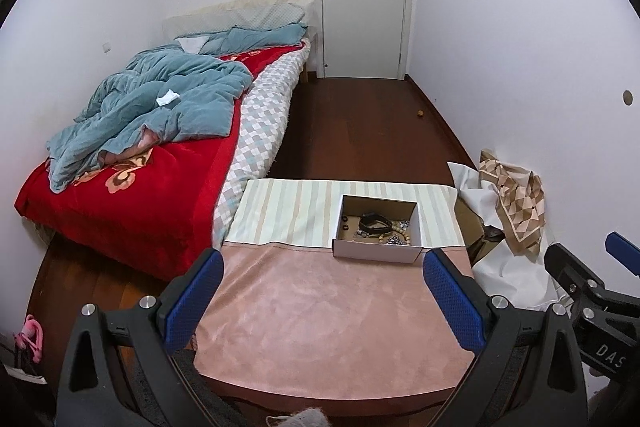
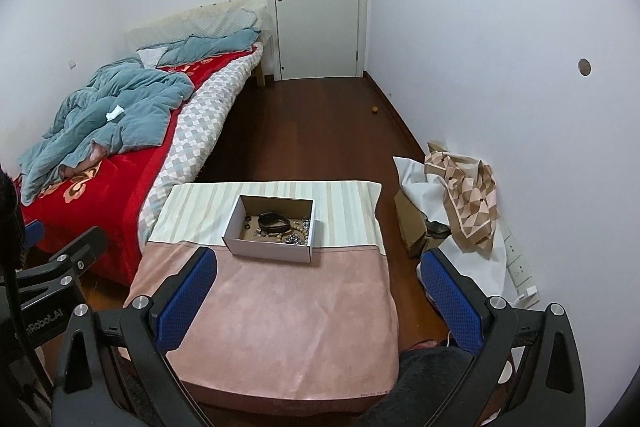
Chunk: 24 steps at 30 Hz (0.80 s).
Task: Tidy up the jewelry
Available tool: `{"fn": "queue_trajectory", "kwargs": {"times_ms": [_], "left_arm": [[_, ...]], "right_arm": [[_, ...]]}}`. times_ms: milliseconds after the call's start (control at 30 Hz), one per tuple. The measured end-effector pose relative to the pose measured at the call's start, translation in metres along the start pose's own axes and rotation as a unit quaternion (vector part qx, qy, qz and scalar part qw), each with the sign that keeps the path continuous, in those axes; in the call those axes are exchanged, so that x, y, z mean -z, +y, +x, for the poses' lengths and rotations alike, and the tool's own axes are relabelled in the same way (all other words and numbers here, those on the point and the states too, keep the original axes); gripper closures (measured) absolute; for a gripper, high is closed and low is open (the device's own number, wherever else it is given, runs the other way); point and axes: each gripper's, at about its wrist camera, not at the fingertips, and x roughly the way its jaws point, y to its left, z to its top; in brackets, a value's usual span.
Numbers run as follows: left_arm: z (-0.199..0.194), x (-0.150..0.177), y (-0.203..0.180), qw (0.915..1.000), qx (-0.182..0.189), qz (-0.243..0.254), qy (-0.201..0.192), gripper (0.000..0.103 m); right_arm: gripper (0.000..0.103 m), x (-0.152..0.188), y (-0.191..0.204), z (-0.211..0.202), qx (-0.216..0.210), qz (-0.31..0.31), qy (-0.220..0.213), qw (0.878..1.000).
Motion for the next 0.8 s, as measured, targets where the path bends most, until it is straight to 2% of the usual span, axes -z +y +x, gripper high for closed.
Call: {"fn": "queue_trajectory", "kwargs": {"times_ms": [267,433,800], "left_arm": [[0.021,-0.013,-0.005,0.9997,0.015,0.001,0.017,0.001],[0.039,-0.024,-0.007,0.9998,0.006,0.002,0.020,0.000],[0.086,-0.038,-0.010,0.9982,-0.020,0.007,0.056,0.000]], "right_arm": [[0.000,-0.017,0.001,0.023,0.014,-0.001,0.012,1.000],[0.000,-0.030,0.001,0.043,0.018,0.000,0.019,1.000],[0.000,-0.048,0.004,0.100,0.031,-0.001,0.050,0.998]]}}
